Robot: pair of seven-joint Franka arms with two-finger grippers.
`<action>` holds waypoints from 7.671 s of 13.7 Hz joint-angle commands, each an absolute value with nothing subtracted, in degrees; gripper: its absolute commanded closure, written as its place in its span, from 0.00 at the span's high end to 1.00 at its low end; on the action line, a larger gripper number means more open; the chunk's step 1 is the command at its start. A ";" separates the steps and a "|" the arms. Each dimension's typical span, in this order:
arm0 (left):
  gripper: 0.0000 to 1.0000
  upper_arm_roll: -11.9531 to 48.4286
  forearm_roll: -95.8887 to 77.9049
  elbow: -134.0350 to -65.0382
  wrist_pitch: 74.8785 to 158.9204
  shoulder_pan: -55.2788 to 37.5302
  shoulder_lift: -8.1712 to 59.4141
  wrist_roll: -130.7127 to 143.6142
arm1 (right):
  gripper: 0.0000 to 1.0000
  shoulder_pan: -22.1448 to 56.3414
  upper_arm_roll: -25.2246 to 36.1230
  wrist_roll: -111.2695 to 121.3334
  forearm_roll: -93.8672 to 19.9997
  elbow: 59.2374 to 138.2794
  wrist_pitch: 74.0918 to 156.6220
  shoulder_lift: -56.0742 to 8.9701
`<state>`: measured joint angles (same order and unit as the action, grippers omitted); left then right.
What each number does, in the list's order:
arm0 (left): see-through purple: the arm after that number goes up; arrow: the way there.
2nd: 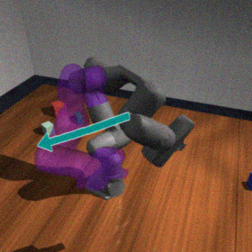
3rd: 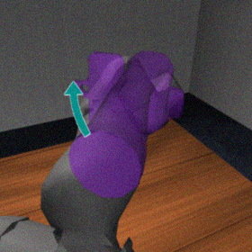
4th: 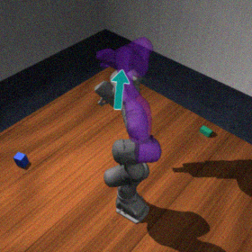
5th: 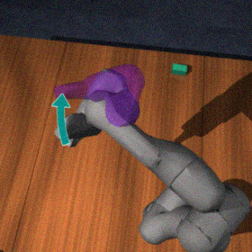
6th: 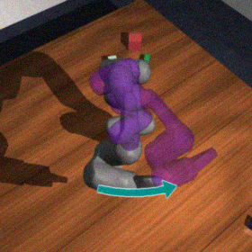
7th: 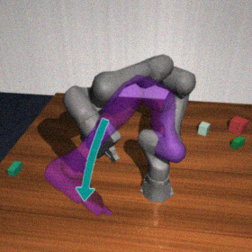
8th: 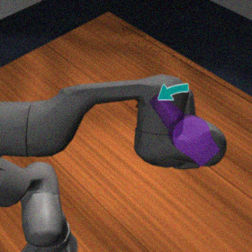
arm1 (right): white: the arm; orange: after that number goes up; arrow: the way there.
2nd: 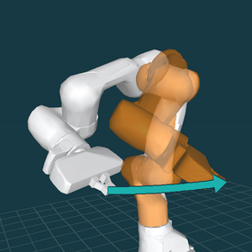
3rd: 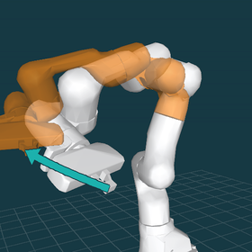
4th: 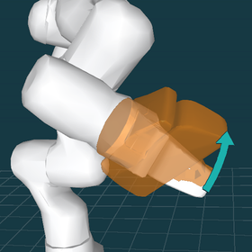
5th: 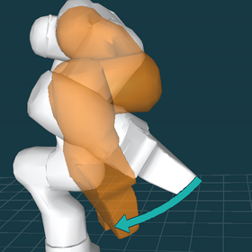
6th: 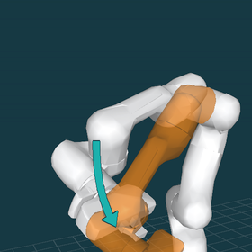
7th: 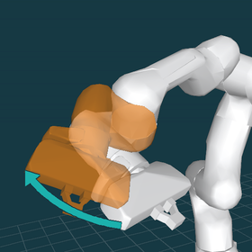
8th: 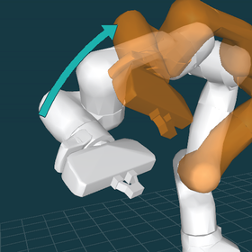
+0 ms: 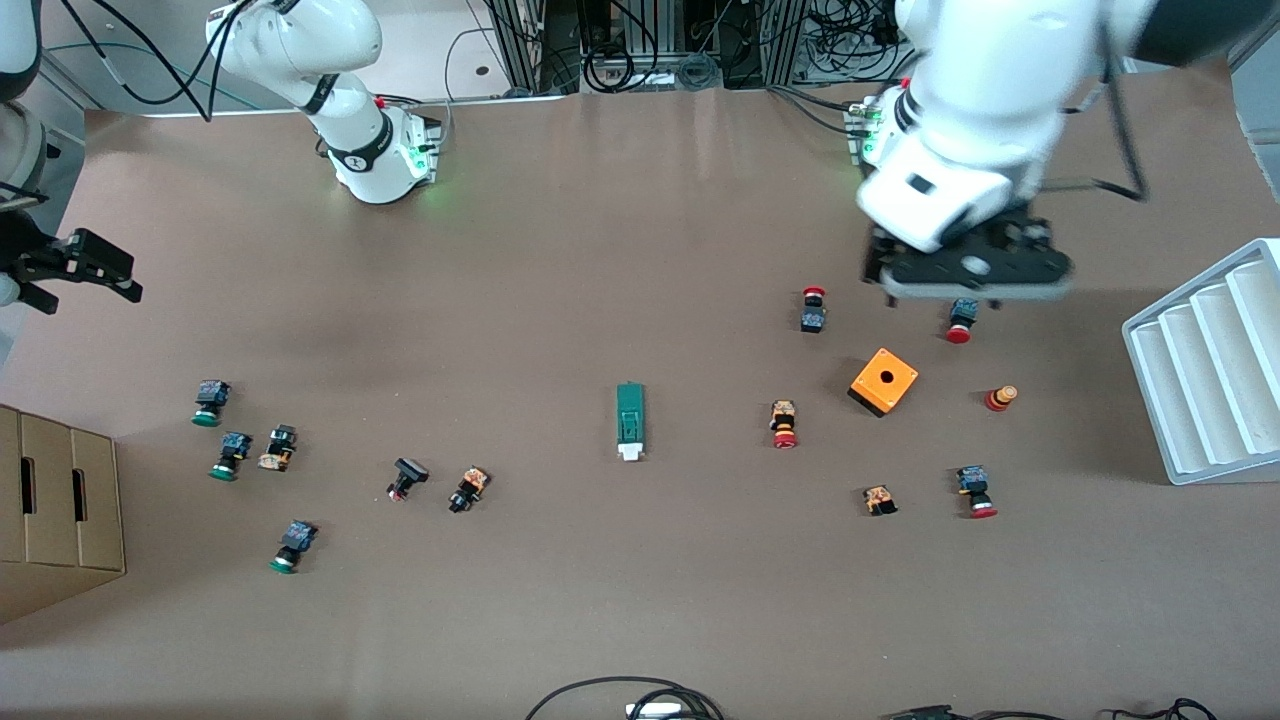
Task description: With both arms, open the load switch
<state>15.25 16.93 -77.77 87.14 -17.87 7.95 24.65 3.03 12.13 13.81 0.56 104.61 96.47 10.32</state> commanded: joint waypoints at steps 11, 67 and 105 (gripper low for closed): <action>1.00 27.60 34.27 -82.88 91.58 -32.06 9.57 72.47 | 1.00 3.60 10.12 4.94 -3.78 104.33 98.26 5.46; 1.00 24.43 113.12 -87.63 101.78 -44.91 62.14 141.06 | 1.00 34.53 7.91 -118.47 -27.07 57.57 120.75 -57.82; 0.46 24.35 113.03 -87.01 101.07 -45.00 62.67 143.35 | 0.64 34.45 8.97 -125.59 -41.31 57.48 117.33 -61.34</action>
